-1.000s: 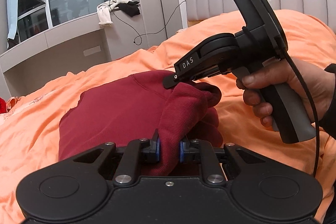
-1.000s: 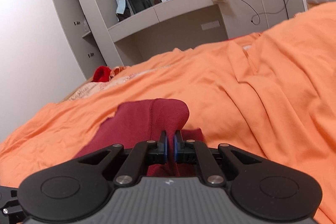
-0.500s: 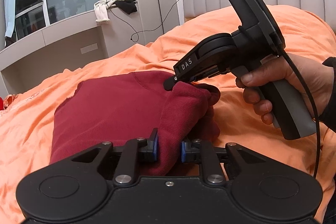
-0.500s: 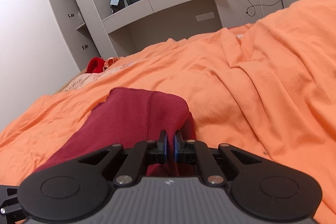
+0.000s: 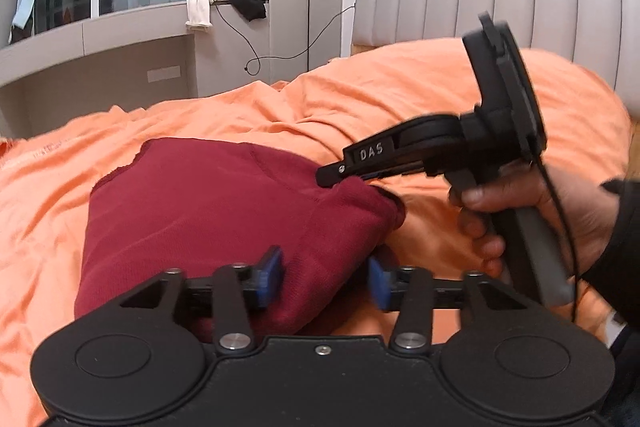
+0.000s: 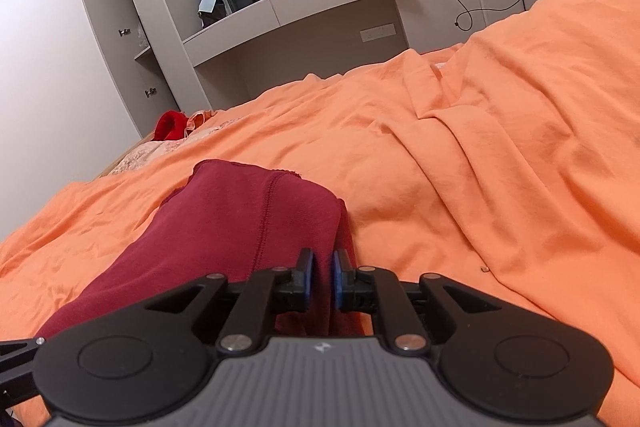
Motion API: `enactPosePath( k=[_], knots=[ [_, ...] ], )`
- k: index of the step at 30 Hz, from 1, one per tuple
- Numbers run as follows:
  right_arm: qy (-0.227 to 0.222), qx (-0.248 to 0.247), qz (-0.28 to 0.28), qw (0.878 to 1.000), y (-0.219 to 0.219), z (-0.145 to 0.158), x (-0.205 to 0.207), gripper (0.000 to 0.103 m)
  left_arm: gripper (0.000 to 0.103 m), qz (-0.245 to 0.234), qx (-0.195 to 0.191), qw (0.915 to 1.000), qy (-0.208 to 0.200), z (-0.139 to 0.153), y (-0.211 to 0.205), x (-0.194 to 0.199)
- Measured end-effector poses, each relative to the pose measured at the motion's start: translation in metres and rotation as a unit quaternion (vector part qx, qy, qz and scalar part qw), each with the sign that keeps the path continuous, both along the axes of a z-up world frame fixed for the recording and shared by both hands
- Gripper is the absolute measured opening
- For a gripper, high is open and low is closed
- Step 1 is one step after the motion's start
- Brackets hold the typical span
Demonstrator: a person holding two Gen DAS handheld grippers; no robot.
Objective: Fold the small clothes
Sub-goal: 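Open both tools and withdraw from the folded sweater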
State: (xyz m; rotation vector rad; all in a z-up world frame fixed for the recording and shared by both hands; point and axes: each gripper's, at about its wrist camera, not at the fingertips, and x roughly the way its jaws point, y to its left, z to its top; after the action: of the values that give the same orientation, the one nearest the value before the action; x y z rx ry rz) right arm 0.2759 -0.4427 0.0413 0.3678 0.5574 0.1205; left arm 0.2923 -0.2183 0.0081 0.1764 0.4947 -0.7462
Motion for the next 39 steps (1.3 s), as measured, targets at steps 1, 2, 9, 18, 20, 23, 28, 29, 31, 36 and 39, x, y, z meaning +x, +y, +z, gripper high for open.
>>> enactPosePath(
  k=[1,2,9,18,20,23,28,29,31,36,39],
  knots=[
    [0.000,0.001,-0.002,1.000,-0.001,0.000,-0.001,0.021,0.067,0.003,-0.010,0.9999,0.005,0.001,0.002,-0.001],
    [-0.001,0.002,-0.004,1.000,-0.001,0.001,-0.001,0.023,0.070,0.006,-0.021,0.9997,0.009,0.004,0.004,-0.001],
    [-0.011,0.014,-0.024,1.000,-0.006,0.005,-0.011,0.055,0.101,0.060,-0.077,0.9951,0.014,0.022,0.024,0.001],
    [-0.044,0.010,-0.030,0.999,0.000,0.019,-0.031,0.092,0.102,0.169,-0.085,0.9818,0.018,0.038,0.059,0.028],
    [-0.054,0.005,-0.025,0.998,0.004,0.025,-0.037,0.097,0.102,0.190,-0.078,0.9784,0.021,0.040,0.068,0.033],
    [-0.068,-0.003,-0.020,0.997,0.013,0.032,-0.046,0.103,0.102,0.216,-0.073,0.9734,0.023,0.041,0.081,0.039],
    [-0.073,-0.026,-0.002,0.997,0.029,0.037,-0.058,0.103,0.102,0.238,-0.079,0.9675,0.036,0.038,0.100,0.039],
    [-0.071,-0.028,0.001,0.997,0.032,0.037,-0.060,0.103,0.102,0.240,-0.077,0.9670,0.037,0.037,0.102,0.039],
    [-0.066,-0.029,0.007,0.997,0.037,0.036,-0.064,0.103,0.102,0.241,-0.072,0.9672,0.039,0.035,0.103,0.039],
    [-0.049,-0.042,0.004,0.998,0.044,0.029,-0.074,0.103,0.102,0.236,-0.060,0.9691,0.039,0.031,0.103,0.037],
    [-0.042,-0.060,0.002,0.997,0.047,0.025,-0.078,0.103,0.102,0.234,-0.051,0.9703,0.036,0.029,0.101,0.035]
  ],
)
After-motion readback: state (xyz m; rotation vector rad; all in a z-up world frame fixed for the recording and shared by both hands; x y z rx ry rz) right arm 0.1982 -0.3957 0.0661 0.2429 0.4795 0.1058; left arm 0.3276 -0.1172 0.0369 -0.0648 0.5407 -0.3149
